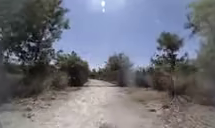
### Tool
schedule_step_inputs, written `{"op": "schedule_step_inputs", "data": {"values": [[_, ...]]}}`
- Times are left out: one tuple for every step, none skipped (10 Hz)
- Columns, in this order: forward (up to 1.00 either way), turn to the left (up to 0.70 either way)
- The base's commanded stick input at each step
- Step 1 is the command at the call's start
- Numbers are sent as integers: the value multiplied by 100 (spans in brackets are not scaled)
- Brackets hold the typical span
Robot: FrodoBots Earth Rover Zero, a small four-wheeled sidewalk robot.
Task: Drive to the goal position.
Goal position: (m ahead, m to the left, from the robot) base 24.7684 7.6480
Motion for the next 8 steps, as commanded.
{"op": "schedule_step_inputs", "data": {"values": [[70, 14], [70, 14], [70, 5], [70, 0], [70, 0], [70, 0], [70, 0], [70, 0]]}}
